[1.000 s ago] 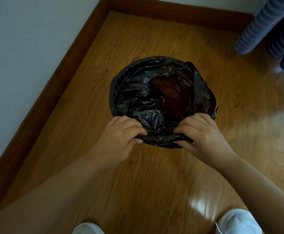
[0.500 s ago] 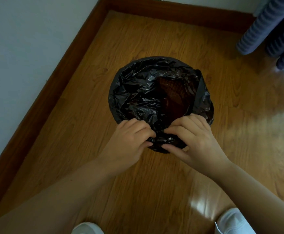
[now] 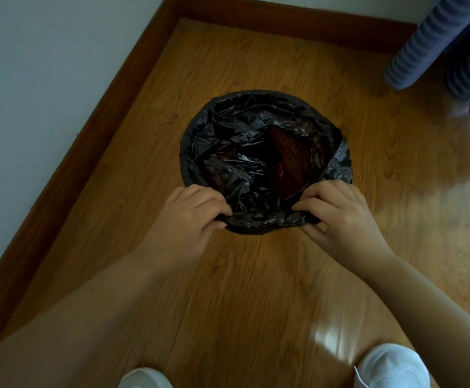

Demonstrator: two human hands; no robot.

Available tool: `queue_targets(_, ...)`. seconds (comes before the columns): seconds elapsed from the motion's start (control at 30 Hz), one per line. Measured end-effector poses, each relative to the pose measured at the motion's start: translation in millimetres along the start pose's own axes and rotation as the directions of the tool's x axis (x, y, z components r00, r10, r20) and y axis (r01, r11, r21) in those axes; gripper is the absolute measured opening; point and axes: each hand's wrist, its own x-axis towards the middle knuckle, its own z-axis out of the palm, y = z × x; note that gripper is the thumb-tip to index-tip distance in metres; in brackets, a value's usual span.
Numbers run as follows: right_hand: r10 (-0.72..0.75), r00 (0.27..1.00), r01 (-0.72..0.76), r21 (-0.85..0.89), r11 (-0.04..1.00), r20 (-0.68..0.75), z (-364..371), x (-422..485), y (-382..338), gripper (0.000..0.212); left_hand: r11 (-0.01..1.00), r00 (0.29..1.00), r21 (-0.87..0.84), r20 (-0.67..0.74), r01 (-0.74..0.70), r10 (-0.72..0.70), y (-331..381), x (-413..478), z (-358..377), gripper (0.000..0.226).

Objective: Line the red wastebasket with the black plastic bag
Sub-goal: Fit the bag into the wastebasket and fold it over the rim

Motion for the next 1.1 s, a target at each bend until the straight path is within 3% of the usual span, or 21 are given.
queue_targets(0.13,0.007,1.0,-0.007,-0.006,1.0,-0.016,4,0,-5,0.02,0.999,1.0,-0.03,-0.017,-0.012,0.011,13,1,0,0.04)
queue_targets(0.3,0.006,0.999,-0.006,0.008,1.0,-0.049,12,1,-16,0.021,0.997,0.998,-0.058,-0.02,-0.059,0.058,33,11,15,0.028)
queue_targets(0.47,-0.057,0.989,0.058,0.005,0.998,-0.14,12,-9,-16,0.016,0.992,0.999,-0.123,-0.036,0.012,-0.017,32,11,23,0.02)
queue_targets(0.63,-0.037,0.994,0.046,0.086,0.995,-0.105,16,-14,-13,0.004,0.984,0.995,-0.165,-0.063,0.063,-0.074,26,9,22,0.016)
queue_targets(0.8,0.09,0.988,-0.056,0.247,0.967,-0.129,19,-11,-17,0.015,0.985,0.993,-0.153,-0.076,0.075,-0.087,26,9,22,0.025)
queue_targets(0.93,0.083,0.993,-0.046,0.35,0.935,-0.09,22,-13,-26,0.023,0.985,0.981,-0.093,-0.114,0.145,-0.155,33,11,24,0.033)
queue_targets(1.1,0.006,0.984,0.039,0.247,0.968,-0.179,11,-12,-23,0.022,0.993,0.989,-0.042,-0.094,0.109,-0.112,30,10,26,0.02)
